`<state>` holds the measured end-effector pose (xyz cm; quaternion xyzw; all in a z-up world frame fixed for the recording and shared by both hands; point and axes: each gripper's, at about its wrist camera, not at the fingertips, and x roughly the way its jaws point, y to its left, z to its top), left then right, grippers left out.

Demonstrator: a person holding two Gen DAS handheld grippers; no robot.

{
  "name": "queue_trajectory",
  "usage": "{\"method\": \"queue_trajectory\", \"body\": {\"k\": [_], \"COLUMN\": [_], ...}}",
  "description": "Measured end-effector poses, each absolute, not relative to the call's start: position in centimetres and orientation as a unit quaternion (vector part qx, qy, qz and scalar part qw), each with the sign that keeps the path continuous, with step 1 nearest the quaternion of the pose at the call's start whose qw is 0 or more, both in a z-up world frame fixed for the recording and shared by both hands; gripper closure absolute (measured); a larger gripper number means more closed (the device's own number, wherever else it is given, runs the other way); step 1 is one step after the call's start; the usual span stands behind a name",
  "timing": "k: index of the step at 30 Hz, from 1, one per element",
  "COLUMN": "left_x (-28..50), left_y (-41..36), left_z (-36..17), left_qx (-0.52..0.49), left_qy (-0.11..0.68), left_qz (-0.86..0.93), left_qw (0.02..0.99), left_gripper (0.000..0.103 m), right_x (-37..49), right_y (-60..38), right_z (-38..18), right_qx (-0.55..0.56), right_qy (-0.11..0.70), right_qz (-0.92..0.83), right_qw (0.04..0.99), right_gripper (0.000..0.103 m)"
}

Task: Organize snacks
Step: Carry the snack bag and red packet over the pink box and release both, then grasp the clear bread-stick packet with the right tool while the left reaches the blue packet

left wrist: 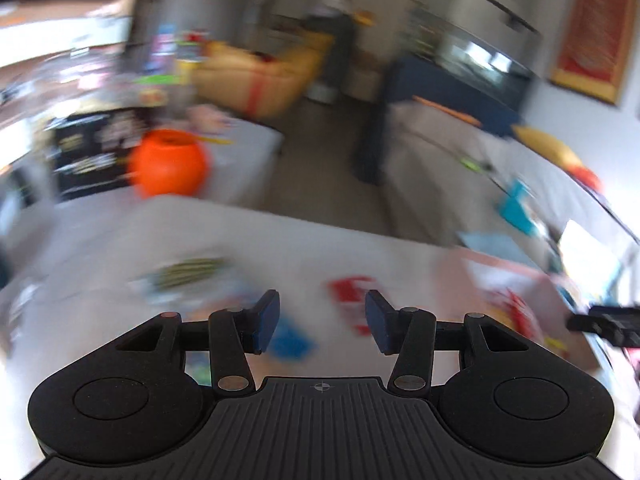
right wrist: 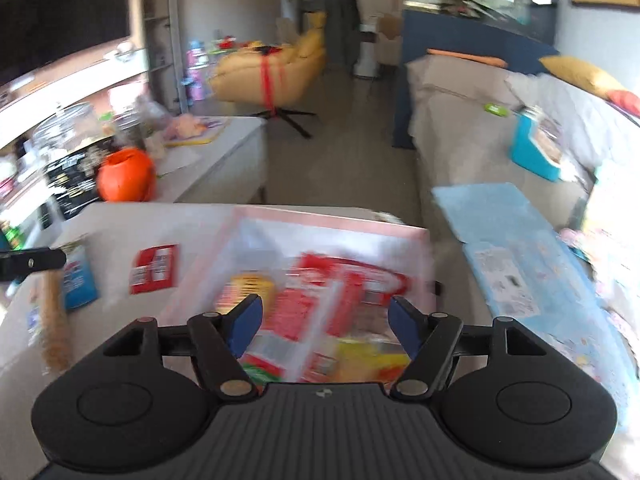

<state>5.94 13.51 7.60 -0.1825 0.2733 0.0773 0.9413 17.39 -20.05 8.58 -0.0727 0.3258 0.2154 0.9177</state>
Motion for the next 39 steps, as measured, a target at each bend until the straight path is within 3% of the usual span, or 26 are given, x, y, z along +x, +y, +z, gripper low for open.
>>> {"method": "queue_trajectory", "body": {"k": [9,16,22,26,29,32,33,36,39], "left_x": [1.9,-1.2,-2.5,-3.4,-3.5,-3.1,-2.9,-2.0,-0.9], "left_y": [20.4,24.3,25.2,25.3,25.1,24.3,24.0,22.5,20.4], "left_z": [5.0,4.5,2.7,1.8,1.4,1.1,1.1,1.3,1.8], "left_qx": [-0.261,-0.299,-0.313,-0.326,-0.336,-0.34,-0.337,-0.327,-0.298], "left_qy": [0.263,0.251,0.271,0.283,0.288,0.294,0.295,0.301,0.314], "left_qz": [0.128,0.143,0.13,0.124,0.107,0.084,0.081,0.061,0.039], "left_qw": [0.92,0.91,0.901,0.894,0.89,0.889,0.89,0.894,0.901], "left_gripper": [0.051,0.051,0.051,0.051,0.051,0.051,0.051,0.051,0.051], "right_x": [13.0,14.0,16.0,19.6,19.5,17.8,17.1,15.3,13.0], "right_y": [-6.6,3.7,10.4,11.7,10.3,7.6,6.4,2.9,-1.1], "right_z": [7.9,5.4,3.0,0.9,0.6,0.8,0.9,1.3,1.0], "right_qx": [-0.1,-0.13,-0.184,-0.128,-0.119,-0.131,-0.128,-0.121,-0.11], "right_qy": [0.342,0.373,0.348,0.423,0.438,0.441,0.444,0.455,0.466], "right_qz": [0.386,0.416,0.42,0.395,0.407,0.409,0.41,0.41,0.419], "right_qw": [0.851,0.819,0.818,0.806,0.793,0.788,0.786,0.781,0.771], "right_gripper": [0.029,0.029,0.029,0.016,0.016,0.023,0.037,0.06,0.061]}}
